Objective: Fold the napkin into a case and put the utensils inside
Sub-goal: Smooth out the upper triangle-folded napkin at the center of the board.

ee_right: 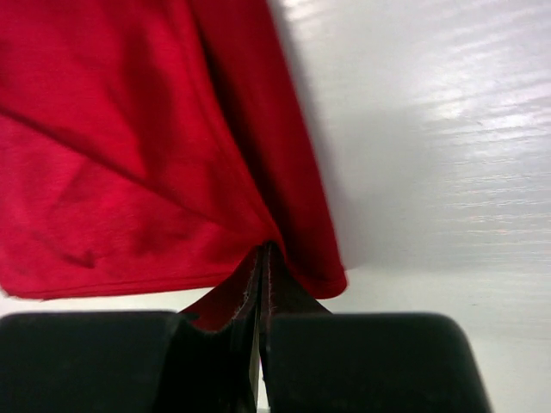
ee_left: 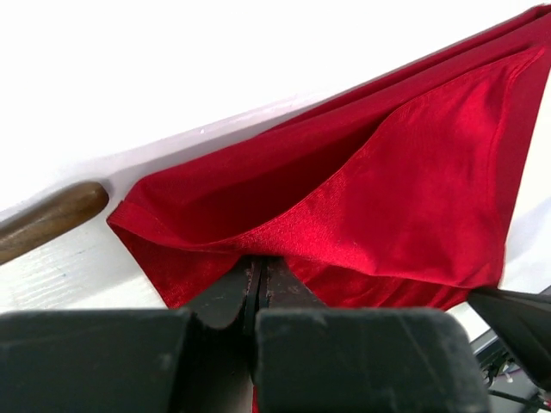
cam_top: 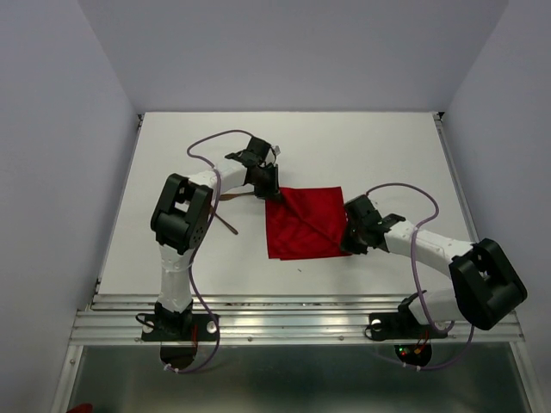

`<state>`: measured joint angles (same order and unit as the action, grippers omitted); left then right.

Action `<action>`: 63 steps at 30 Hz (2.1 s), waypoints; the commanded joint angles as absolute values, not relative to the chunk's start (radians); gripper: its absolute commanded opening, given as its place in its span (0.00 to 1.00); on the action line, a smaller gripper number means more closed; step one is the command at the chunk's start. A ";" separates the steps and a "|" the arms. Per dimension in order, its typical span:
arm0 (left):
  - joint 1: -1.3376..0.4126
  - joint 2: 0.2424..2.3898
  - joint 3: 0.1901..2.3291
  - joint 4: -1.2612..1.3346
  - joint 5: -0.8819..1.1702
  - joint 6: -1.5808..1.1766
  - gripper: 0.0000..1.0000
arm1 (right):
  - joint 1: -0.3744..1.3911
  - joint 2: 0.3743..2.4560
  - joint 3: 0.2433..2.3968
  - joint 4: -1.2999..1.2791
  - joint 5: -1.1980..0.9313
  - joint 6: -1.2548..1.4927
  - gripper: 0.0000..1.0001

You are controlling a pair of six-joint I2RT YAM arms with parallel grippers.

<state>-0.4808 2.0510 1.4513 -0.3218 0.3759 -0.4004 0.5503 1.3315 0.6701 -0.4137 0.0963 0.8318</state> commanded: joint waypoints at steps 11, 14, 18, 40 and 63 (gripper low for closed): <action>-0.477 1.951 1.509 -0.400 0.367 -0.336 0.00 | 0.557 1.312 0.715 -0.426 0.175 0.847 0.01; -0.477 1.945 1.505 -0.410 0.376 -0.328 0.00 | 0.557 1.299 0.744 -0.436 0.176 0.845 0.01; -0.489 1.936 1.506 -0.414 0.472 -0.298 0.00 | 0.557 1.307 0.790 -0.419 0.178 0.838 0.01; -0.500 2.126 1.621 -0.419 0.296 -0.264 0.00 | 0.557 1.480 0.700 -0.350 0.322 0.913 0.01; -0.471 2.031 1.617 -0.465 0.200 -0.279 0.00 | 0.557 1.489 0.698 -0.339 0.296 0.916 0.01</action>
<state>-0.4808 2.0724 1.6226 -0.4419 0.2493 -0.2810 0.5510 1.4666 0.7242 -0.3294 0.2844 0.9058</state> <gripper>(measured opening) 0.076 0.014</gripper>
